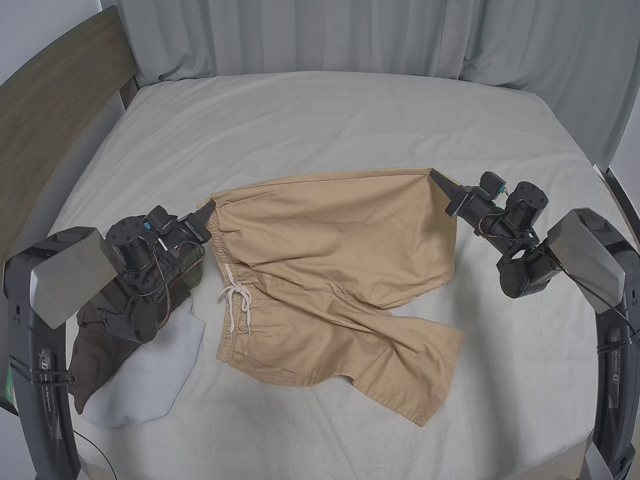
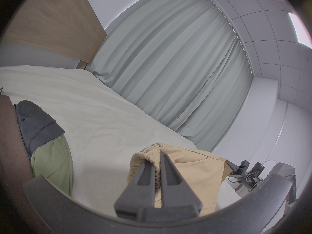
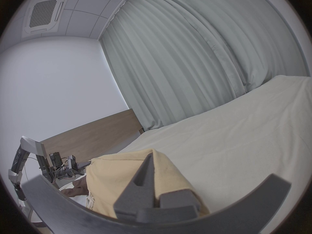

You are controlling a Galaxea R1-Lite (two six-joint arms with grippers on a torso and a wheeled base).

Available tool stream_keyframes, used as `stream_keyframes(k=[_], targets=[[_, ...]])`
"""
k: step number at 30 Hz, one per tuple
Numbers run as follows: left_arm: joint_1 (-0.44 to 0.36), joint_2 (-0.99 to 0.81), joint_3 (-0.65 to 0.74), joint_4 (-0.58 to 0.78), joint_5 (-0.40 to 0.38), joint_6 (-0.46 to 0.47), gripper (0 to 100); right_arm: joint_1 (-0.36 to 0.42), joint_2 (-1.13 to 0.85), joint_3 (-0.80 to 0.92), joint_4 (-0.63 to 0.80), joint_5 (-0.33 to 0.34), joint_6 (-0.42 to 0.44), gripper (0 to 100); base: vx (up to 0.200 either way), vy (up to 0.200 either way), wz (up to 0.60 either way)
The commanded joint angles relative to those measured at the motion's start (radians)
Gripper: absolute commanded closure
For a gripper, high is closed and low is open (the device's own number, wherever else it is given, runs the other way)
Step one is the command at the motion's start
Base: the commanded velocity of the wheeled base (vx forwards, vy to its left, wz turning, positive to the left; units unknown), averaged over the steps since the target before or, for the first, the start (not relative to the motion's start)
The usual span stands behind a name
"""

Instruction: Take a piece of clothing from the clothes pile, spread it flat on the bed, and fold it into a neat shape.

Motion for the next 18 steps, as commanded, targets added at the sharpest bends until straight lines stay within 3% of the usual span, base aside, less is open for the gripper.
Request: stream_keyframes(k=[1,18], targets=[[0.001,0.02,-0.011,-0.001,0.001,-0.001,100,0.0,0.035,-0.051,0.018,-0.001,-0.001,100,0.0,0.0,0.0],[0.002,0.061,-0.053,-0.001,0.004,-0.002,100,0.002,0.084,-0.113,0.033,-0.001,-0.003,100,0.0,0.0,0.0]])
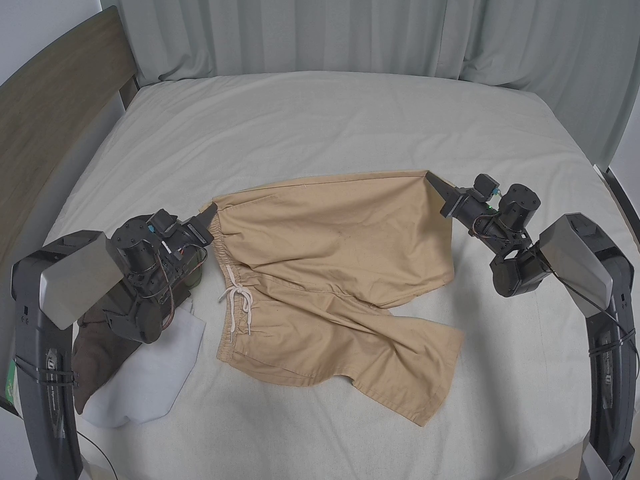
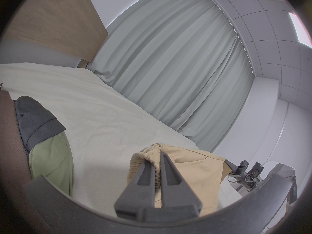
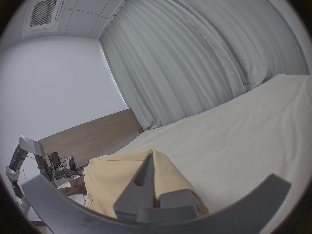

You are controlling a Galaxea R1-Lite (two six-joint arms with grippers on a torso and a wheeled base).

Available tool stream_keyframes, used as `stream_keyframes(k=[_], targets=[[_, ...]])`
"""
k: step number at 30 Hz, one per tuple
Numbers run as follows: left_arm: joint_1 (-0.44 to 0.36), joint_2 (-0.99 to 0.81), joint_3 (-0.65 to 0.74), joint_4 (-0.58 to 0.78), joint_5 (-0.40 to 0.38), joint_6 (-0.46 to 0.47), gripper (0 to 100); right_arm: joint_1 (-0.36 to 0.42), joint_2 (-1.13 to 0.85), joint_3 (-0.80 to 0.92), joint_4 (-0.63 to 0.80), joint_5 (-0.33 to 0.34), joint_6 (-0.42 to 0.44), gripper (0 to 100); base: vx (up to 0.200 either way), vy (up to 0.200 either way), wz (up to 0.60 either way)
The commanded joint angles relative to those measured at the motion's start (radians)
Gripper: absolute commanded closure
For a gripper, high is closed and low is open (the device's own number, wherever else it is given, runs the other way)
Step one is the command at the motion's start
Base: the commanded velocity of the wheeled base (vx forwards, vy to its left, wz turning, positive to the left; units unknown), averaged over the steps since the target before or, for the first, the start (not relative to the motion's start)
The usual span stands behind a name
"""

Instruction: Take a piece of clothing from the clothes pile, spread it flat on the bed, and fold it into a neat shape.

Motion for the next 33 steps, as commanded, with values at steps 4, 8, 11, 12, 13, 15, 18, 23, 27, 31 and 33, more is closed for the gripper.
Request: stream_keyframes(k=[4,8,11,12,13,15,18,23,27,31,33], targets=[[0.0,0.025,-0.026,-0.001,0.012,-0.001,100,0.0,0.025,-0.024,0.0,-0.001,-0.001,100,0.0,0.0,0.0],[0.0,0.028,-0.031,-0.001,0.012,-0.001,100,0.002,0.026,-0.024,0.0,-0.001,-0.001,100,0.0,0.0,0.0],[0.0,0.03,-0.034,-0.001,0.012,-0.001,100,0.005,0.026,-0.026,0.003,-0.001,-0.002,0,0.0,0.0,0.0],[0.0,0.033,-0.033,-0.001,0.012,-0.001,0,0.005,0.026,-0.026,0.01,-0.001,-0.002,0,0.0,0.0,0.0],[0.0,0.033,-0.031,-0.001,0.012,-0.001,0,0.003,0.026,-0.027,0.015,-0.001,-0.004,0,0.0,0.0,0.0],[-0.003,0.033,-0.025,-0.001,0.01,-0.002,0,0.0,0.026,-0.035,0.015,-0.001,-0.01,0,0.0,0.0,0.0],[-0.008,0.037,-0.031,-0.001,0.012,-0.001,0,0.0,0.026,-0.019,0.003,-0.004,-0.008,0,0.0,0.0,0.0],[-0.003,0.039,-0.019,-0.001,0.015,-0.001,0,0.008,-0.041,0.113,-0.037,-0.004,-0.01,0,0.0,0.0,0.0],[0.005,0.033,0.018,-0.001,0.019,0.007,0,0.014,-0.127,0.257,-0.066,-0.004,-0.01,0,0.0,0.0,0.0],[0.006,-0.041,0.133,-0.003,0.01,0.012,0,0.031,-0.222,0.436,-0.125,-0.004,-0.011,0,0.0,0.0,0.0],[0.008,-0.088,0.184,-0.004,-0.001,0.01,0,0.04,-0.256,0.504,-0.152,-0.004,-0.011,0,0.0,0.0,0.0]])
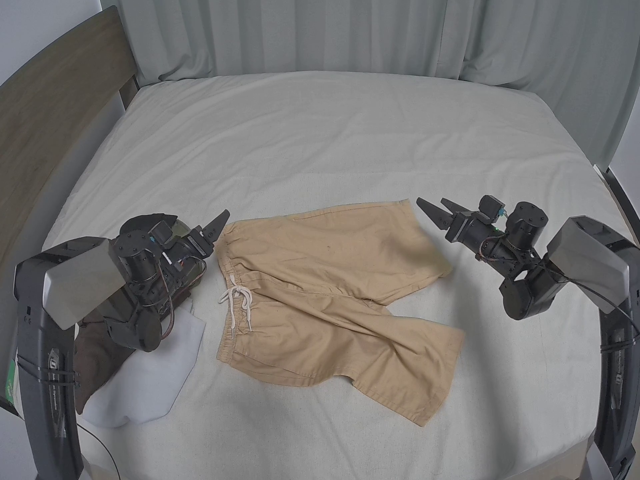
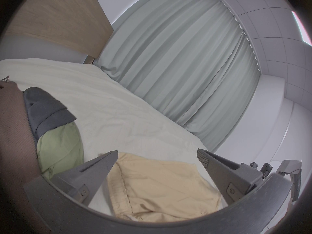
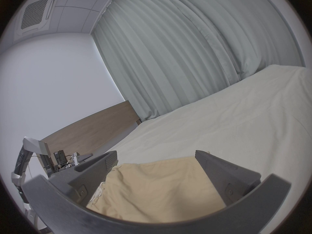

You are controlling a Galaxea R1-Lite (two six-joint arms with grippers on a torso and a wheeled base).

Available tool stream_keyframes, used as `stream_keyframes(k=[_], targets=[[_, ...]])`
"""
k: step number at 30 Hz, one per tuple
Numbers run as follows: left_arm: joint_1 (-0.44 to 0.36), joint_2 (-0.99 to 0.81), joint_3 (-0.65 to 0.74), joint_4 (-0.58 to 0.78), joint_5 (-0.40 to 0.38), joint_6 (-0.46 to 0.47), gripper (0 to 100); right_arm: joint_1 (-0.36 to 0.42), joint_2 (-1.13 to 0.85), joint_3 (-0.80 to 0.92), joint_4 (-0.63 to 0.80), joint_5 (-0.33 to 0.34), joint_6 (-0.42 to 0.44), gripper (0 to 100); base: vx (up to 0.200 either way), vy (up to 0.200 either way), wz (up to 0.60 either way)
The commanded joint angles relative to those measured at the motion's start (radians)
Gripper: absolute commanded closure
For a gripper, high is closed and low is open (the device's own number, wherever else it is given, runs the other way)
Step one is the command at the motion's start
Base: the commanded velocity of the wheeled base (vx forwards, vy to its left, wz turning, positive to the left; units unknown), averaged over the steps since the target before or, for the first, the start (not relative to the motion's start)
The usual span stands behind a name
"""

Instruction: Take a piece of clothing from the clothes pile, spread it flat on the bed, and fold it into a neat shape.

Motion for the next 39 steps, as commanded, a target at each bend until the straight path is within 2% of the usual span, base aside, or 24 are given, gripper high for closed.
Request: stream_keyframes(k=[1,5,10,12,13,14,20,23,25,32,39], targets=[[0.007,-0.137,0.165,-0.004,-0.026,0.002,0,0.029,-0.178,0.237,-0.083,0.0,-0.001,0,0.0,0.0,0.0],[0.007,-0.24,0.267,-0.004,-0.079,0.004,0,0.04,-0.239,0.355,-0.112,0.0,-0.001,0,0.0,0.0,0.0],[0.01,-0.398,0.411,-0.003,-0.198,0.004,0,0.043,-0.342,0.493,-0.113,-0.004,-0.003,0,0.0,0.0,0.0],[0.011,-0.406,0.417,-0.003,-0.204,0.004,0,0.043,-0.348,0.499,-0.113,-0.004,-0.003,0,0.0,0.0,0.0],[0.019,-0.464,0.443,-0.001,-0.247,-0.002,0,0.049,-0.4,0.536,-0.113,-0.004,-0.001,0,0.0,0.0,0.0],[0.019,-0.478,0.445,-0.001,-0.255,-0.002,0,0.056,-0.415,0.545,-0.113,-0.004,-0.001,0,0.0,0.0,0.0],[0.02,-0.524,0.449,-0.001,-0.263,0.001,0,0.074,-0.48,0.605,-0.113,-0.004,-0.003,0,0.0,0.0,0.0],[0.022,-0.576,0.466,-0.001,-0.312,-0.001,0,0.075,-0.527,0.645,-0.113,-0.004,-0.011,0,0.0,0.0,0.0],[0.031,-0.625,0.518,-0.001,-0.373,-0.001,0,0.077,-0.552,0.696,-0.113,0.002,-0.017,0,0.0,0.0,0.0],[-0.007,-0.699,0.572,-0.001,-0.398,0.006,0,0.094,-0.57,0.713,-0.113,0.005,-0.021,0,0.0,0.0,0.0],[0.0,-0.75,0.604,-0.001,-0.411,0.009,0,0.112,-0.569,0.726,-0.113,0.002,-0.023,0,0.0,0.0,0.0]])
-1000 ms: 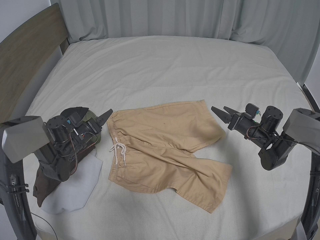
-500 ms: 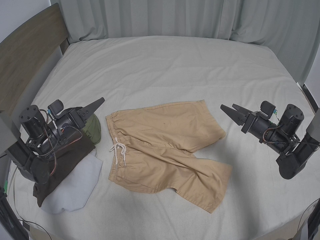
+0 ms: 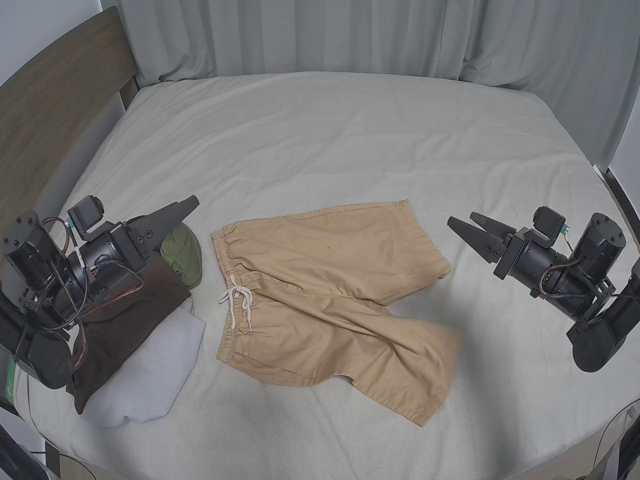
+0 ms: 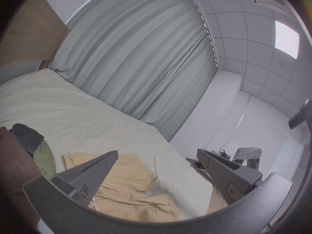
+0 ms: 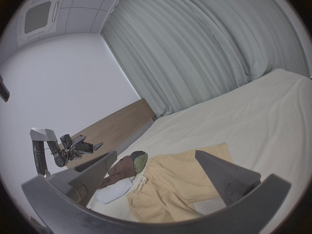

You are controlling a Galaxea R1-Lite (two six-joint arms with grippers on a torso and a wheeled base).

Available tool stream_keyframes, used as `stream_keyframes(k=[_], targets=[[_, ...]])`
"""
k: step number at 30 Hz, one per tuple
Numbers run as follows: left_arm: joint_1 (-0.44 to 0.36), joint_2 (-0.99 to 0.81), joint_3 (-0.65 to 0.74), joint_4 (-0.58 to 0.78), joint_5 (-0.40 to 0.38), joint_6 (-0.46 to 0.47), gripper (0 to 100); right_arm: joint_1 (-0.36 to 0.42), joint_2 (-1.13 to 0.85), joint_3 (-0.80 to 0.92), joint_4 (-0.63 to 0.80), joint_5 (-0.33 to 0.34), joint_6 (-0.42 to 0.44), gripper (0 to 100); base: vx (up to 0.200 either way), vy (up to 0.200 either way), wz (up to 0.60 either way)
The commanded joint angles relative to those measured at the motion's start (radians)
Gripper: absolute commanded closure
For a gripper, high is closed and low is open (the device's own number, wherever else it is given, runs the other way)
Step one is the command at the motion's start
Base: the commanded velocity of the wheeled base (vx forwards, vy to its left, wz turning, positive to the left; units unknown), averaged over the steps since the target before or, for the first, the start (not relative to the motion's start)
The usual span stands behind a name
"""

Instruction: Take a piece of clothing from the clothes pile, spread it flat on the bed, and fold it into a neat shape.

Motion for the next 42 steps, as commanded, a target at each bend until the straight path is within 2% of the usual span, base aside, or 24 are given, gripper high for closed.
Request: stream_keyframes(k=[1,8,23,33,42], targets=[[0.002,-0.051,0.018,-0.001,-0.004,0.002,0,0.009,-0.007,0.006,0.0,0.0,-0.001,0,0.0,0.0,0.0],[0.002,-0.05,0.038,0.001,-0.022,0.078,0,0.009,-0.009,0.006,0.0,0.001,-0.02,0,0.0,0.0,0.0],[-0.004,-0.056,0.054,-0.001,-0.027,0.102,0,0.009,-0.007,0.008,0.0,0.004,-0.019,0,0.0,0.0,0.0],[-0.002,-0.044,0.098,0.001,-0.054,0.197,0,0.009,-0.003,0.02,0.0,0.006,-0.017,0,0.0,0.0,0.0],[-0.002,-0.047,0.133,0.001,-0.096,0.246,0,0.017,-0.001,0.049,0.0,0.006,-0.011,0,0.0,0.0,0.0]])
